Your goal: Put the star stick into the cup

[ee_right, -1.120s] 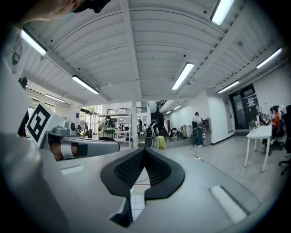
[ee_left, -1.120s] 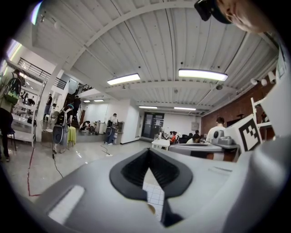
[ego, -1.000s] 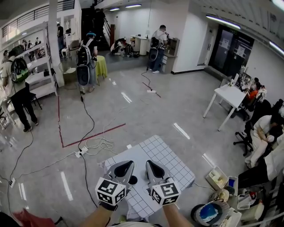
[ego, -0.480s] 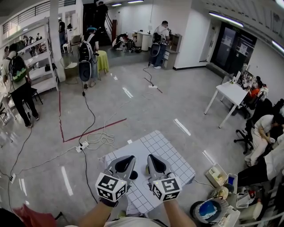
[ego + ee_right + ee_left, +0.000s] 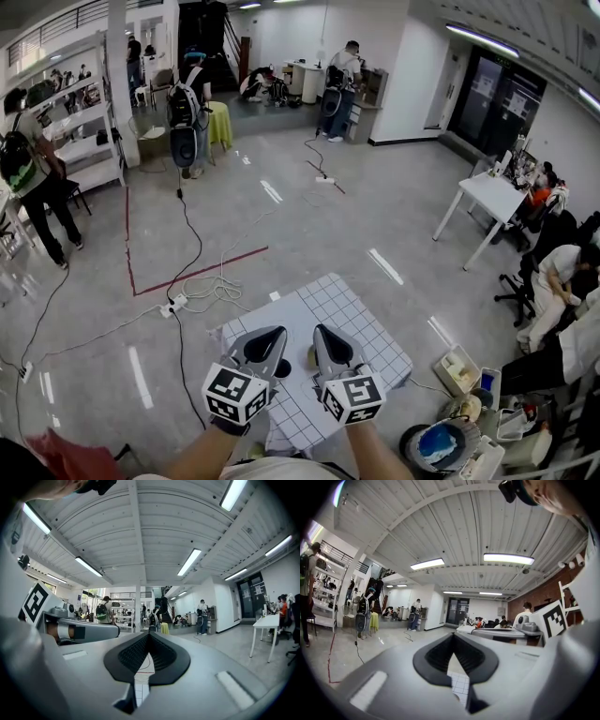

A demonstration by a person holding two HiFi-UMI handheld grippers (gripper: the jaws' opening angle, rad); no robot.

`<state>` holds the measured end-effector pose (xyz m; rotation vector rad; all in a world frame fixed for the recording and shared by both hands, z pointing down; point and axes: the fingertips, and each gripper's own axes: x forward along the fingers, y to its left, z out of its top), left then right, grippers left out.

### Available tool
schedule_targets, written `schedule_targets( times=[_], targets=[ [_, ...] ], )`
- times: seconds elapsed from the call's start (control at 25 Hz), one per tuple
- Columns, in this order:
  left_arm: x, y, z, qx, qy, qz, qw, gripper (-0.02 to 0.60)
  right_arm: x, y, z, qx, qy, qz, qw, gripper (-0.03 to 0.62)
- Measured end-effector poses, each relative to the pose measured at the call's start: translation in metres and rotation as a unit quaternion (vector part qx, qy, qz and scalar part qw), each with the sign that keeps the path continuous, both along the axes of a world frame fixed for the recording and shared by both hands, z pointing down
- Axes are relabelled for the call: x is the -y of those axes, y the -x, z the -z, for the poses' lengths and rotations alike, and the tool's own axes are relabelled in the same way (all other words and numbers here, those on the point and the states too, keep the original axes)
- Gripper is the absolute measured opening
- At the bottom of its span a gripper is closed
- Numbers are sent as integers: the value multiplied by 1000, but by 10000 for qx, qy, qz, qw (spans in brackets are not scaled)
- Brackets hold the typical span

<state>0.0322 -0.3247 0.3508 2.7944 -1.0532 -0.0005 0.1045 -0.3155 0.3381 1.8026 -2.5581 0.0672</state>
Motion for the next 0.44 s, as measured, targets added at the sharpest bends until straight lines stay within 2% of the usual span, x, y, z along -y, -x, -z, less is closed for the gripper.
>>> schedule_targets(
  times=[0.44],
  targets=[
    [-2, -1, -5, 2, 37, 13, 10000, 6, -2, 1, -4, -8, 32, 13, 10000, 9]
  ],
)
